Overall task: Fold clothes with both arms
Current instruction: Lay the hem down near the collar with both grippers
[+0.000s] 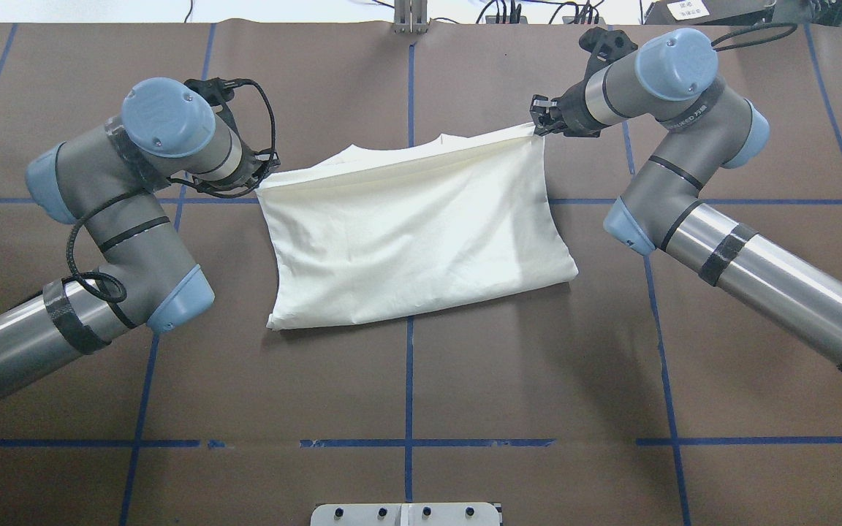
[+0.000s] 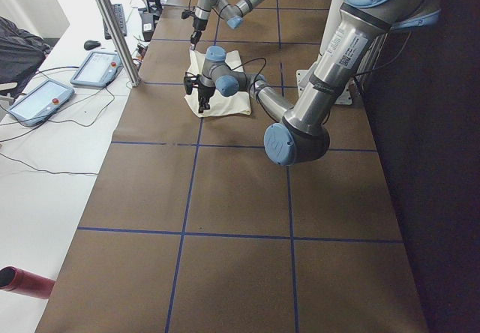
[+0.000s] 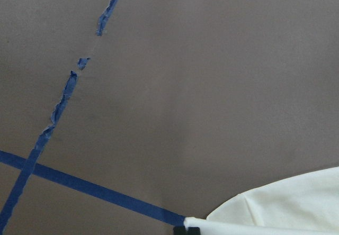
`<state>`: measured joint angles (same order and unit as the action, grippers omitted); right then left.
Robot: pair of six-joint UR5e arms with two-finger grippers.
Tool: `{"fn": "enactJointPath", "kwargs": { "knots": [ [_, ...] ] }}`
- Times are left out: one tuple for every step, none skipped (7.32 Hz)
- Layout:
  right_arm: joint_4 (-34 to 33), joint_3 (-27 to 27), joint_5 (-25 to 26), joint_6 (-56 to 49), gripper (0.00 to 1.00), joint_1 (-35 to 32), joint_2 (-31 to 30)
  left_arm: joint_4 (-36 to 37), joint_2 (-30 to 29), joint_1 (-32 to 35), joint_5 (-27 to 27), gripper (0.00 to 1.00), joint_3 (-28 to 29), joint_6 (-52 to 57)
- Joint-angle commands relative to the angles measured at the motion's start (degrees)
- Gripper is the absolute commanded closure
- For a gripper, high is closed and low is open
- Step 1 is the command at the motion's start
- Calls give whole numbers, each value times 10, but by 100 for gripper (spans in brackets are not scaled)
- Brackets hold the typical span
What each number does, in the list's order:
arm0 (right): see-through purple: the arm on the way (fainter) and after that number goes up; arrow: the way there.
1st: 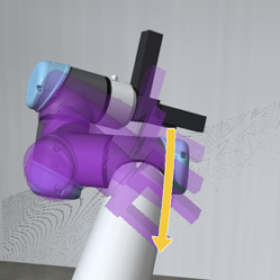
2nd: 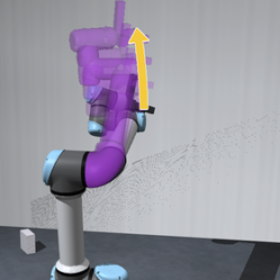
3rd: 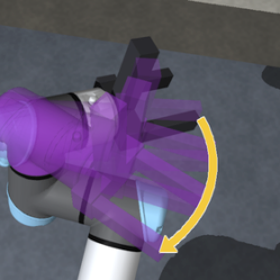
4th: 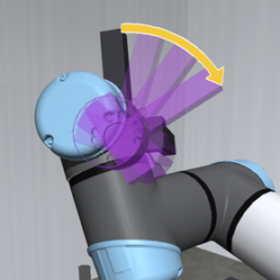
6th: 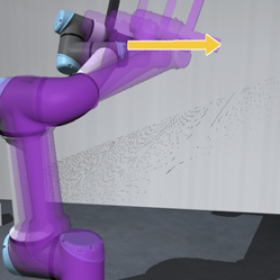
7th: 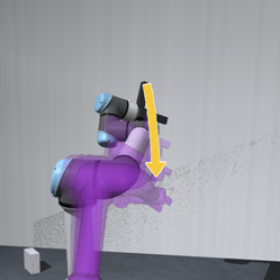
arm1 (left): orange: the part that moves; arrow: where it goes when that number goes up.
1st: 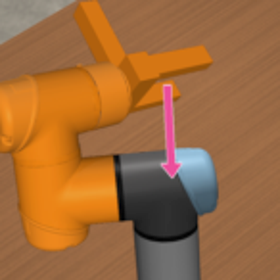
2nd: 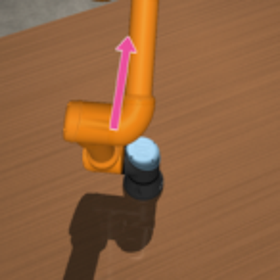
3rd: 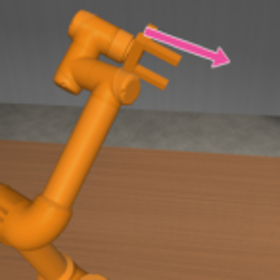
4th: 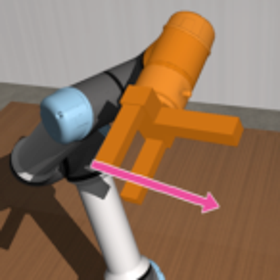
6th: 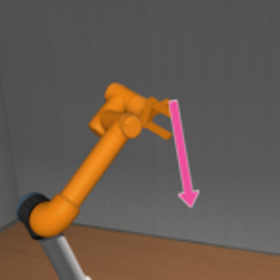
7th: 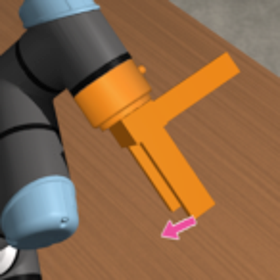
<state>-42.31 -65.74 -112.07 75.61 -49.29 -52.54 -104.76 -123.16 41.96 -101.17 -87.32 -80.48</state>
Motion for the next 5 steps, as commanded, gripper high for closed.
{"fn": "enactJointPath", "kwargs": {
  "knots": [
    [0,-2,11,1,100,16,2,0,-13,0,-1,100,10,-10],
    [2,-3,19,1,100,18,1,0,-13,0,-1,100,10,-10],
    [4,-3,19,1,100,18,0,0,-13,0,-1,100,10,-10],
    [3,-3,19,-1,46,17,-2,0,-13,1,-1,75,9,-7],
    [5,-4,21,-21,0,16,-2,0,-12,0,0,1,8,-2]
  ]
}}
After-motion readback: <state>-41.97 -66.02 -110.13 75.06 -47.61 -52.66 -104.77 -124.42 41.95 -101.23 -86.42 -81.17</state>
